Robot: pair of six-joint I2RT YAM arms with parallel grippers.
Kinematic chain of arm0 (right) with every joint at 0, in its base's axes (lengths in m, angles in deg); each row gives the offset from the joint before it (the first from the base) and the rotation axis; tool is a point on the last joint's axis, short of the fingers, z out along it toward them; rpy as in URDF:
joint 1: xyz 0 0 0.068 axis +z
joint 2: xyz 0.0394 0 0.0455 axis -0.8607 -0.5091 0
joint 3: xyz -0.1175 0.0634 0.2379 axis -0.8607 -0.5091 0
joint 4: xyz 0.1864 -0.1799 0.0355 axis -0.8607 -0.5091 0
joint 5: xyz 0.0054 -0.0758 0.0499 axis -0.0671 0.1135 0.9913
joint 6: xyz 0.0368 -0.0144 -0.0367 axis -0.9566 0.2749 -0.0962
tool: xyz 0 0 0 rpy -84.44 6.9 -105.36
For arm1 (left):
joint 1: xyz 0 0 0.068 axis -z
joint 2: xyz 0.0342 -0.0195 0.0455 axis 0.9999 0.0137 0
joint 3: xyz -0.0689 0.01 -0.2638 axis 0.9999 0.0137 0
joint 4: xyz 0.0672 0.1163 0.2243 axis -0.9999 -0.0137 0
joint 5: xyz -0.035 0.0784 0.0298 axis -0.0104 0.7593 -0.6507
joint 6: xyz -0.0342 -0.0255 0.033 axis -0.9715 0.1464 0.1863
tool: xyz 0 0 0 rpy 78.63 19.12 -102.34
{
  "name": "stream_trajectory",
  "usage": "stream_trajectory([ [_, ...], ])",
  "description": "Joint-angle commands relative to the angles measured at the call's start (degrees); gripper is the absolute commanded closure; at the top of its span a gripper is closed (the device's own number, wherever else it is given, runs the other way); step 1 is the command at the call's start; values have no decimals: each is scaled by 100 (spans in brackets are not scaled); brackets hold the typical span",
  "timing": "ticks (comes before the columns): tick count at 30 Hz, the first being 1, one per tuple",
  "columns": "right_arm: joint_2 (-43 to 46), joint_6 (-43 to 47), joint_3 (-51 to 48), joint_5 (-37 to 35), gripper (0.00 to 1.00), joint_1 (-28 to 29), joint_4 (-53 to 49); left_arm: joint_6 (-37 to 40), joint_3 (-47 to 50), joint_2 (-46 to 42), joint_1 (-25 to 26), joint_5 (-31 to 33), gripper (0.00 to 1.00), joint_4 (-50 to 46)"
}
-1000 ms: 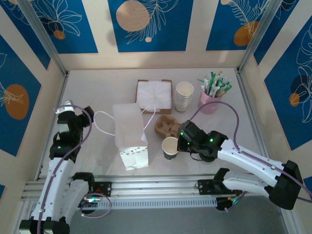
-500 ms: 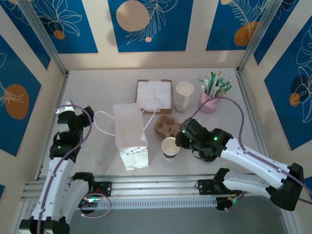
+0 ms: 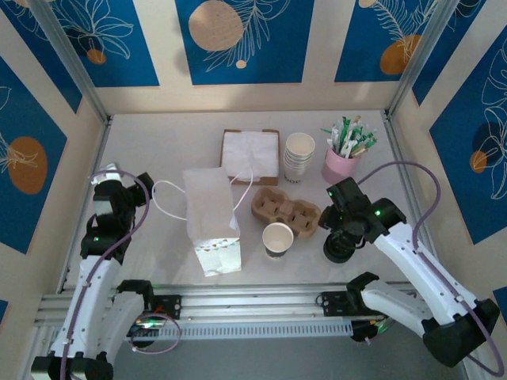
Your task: Pack the takeout coffee
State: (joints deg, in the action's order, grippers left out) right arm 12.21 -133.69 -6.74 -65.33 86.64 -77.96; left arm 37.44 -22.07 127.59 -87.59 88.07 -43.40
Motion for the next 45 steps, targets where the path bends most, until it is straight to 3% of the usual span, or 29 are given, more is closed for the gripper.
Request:
stream_trajectory([
  [1,139,-70,-305,338,36,-341,-192,5,48,-24,13,-98,20,116],
  [9,61,-218,-828,389,21,-797,-99,-14,58,-15,13,-139,20,135],
  [14,13,-211,-893,288,19,-834,-106,-11,56,-6,13,-164,20,143],
  [45,-962,-172,-934,-176,18,-604,324,11,63,-50,13,-155,19,135],
])
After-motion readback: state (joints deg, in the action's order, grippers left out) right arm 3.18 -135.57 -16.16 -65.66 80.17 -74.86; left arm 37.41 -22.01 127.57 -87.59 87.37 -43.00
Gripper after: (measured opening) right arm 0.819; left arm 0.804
